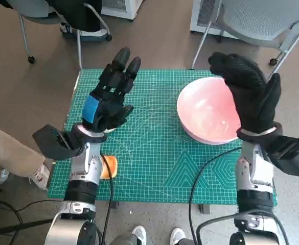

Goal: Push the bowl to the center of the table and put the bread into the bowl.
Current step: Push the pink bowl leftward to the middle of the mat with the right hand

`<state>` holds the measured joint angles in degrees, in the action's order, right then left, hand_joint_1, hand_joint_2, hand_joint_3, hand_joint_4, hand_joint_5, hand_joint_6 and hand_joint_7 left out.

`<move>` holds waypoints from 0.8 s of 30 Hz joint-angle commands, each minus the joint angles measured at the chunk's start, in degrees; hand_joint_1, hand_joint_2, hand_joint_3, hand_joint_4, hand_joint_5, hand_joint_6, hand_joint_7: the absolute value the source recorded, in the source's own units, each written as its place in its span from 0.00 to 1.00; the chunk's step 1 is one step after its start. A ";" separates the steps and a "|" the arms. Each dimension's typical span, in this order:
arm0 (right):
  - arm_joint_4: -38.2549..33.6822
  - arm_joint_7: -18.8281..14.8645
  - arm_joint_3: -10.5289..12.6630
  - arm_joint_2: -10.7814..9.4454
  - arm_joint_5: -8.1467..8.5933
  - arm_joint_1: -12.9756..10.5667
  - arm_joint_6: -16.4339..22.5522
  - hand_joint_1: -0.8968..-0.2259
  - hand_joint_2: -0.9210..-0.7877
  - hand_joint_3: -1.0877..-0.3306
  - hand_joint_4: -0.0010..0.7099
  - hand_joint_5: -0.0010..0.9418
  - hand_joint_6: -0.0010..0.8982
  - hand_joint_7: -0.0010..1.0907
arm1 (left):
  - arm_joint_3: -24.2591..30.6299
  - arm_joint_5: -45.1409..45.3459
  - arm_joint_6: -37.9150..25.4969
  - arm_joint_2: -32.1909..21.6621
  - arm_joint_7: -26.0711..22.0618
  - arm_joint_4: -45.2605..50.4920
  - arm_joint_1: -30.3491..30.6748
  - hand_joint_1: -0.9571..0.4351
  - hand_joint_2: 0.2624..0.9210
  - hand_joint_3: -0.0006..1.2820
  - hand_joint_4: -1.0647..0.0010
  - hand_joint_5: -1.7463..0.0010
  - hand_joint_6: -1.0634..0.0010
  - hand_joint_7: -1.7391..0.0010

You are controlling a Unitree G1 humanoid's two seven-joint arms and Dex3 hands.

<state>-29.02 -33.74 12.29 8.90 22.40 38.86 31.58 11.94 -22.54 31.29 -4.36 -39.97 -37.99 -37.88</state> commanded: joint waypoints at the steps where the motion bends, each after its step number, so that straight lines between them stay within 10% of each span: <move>1: -4.96 0.19 1.77 1.74 -0.15 1.56 1.20 0.36 0.00 0.50 0.28 0.01 0.08 0.43 | 0.12 -0.35 0.06 0.03 -0.35 -0.80 0.08 0.30 1.00 0.17 1.00 1.00 0.85 0.99; 24: -36.50 10.43 6.46 11.90 -6.81 14.30 4.91 0.33 0.00 0.42 0.24 0.00 0.10 0.37 | 0.47 0.04 1.93 -0.18 -0.41 -3.20 -0.58 0.29 1.00 0.17 1.00 1.00 0.83 0.99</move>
<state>-61.43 -25.39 18.30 19.53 17.13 52.66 37.81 12.19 -22.50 32.40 -4.33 -40.17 -40.53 -37.92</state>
